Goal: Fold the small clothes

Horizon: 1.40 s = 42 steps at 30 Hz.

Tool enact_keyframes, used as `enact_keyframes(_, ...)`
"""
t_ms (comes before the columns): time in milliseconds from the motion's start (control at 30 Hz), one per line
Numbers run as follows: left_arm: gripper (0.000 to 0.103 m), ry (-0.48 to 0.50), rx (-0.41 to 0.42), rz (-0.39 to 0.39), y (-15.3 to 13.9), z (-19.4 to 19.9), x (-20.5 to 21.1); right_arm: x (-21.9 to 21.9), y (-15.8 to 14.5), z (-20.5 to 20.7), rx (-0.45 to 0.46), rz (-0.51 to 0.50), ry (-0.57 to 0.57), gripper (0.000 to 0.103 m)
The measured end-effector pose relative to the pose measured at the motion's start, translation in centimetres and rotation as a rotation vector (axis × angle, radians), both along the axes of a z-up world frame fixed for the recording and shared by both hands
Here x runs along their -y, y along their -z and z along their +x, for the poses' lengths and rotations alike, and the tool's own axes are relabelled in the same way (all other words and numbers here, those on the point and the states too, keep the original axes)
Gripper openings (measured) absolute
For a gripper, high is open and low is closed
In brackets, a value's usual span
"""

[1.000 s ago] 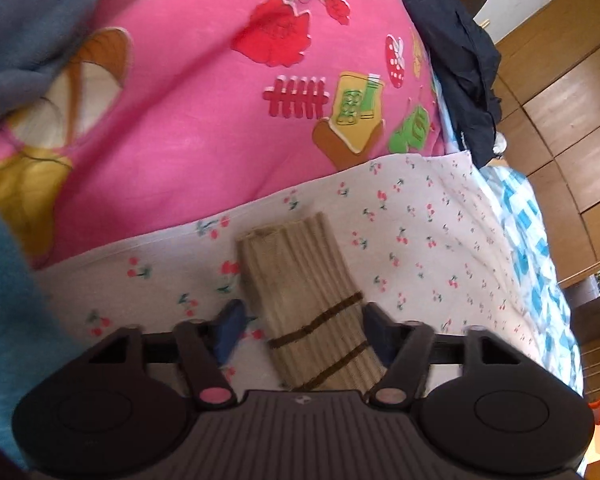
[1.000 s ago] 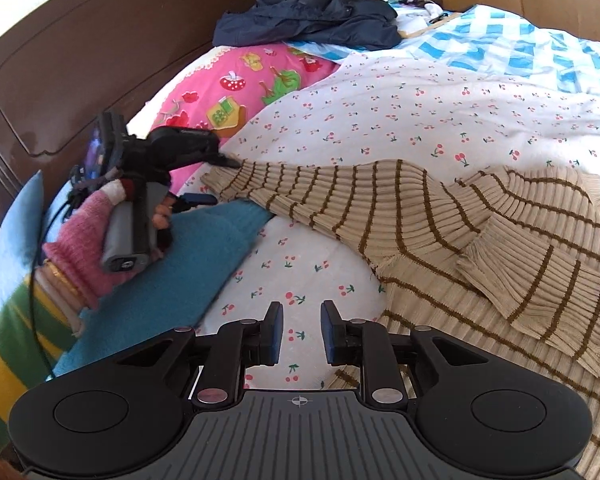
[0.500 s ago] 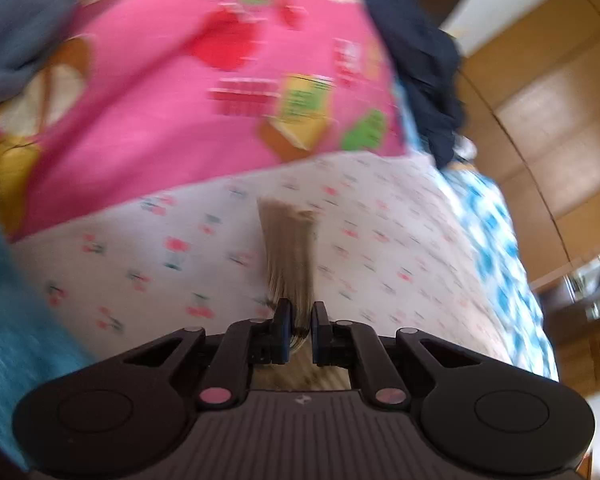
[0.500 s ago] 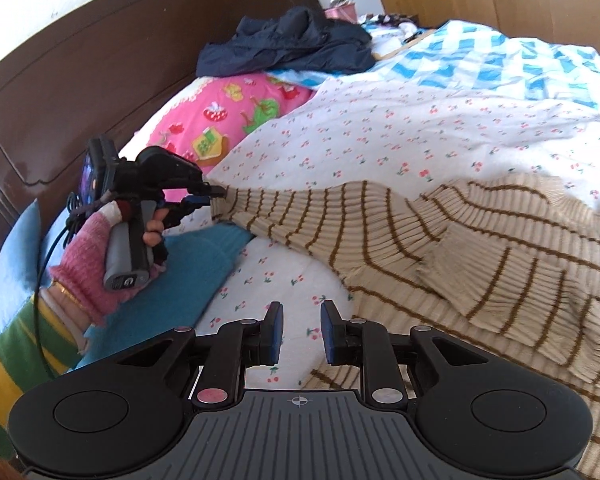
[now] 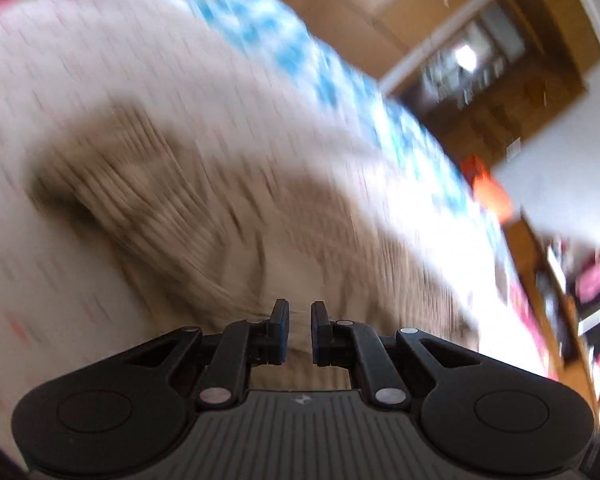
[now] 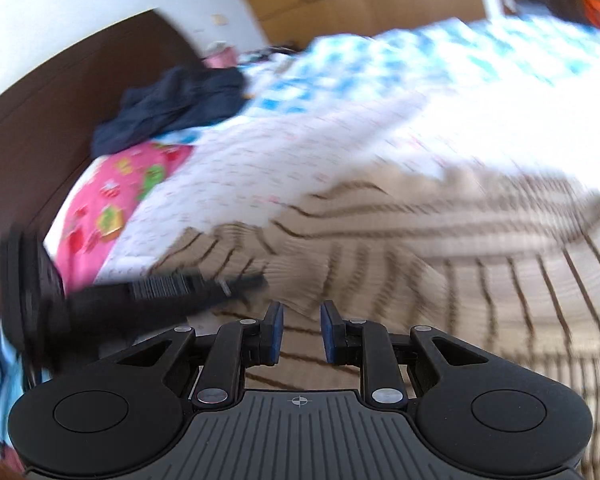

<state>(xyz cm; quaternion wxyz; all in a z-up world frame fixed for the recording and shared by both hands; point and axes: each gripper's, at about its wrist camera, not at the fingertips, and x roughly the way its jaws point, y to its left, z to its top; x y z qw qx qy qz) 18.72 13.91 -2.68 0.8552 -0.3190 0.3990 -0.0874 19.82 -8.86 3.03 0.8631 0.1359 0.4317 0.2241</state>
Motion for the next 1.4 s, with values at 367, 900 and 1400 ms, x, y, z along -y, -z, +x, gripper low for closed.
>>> enact_keyframes(367, 0.023, -0.112, 0.024, 0.144, -0.3, -6.5, 0.3, 0.2, 3.6, 2.1, -0.124, 0.226, 0.034, 0.031)
enact_keyframes(900, 0.029, -0.125, 0.020, 0.084, 1.8, -5.7, -0.8, -2.0, 7.8, 4.1, -0.287, 0.338, 0.231, 0.033)
enact_keyframes(1400, 0.036, -0.118, 0.021, 0.071, 1.5, -6.1, -0.7, -2.1, 1.2, 4.5, -0.070, 0.249, 0.184, 0.005)
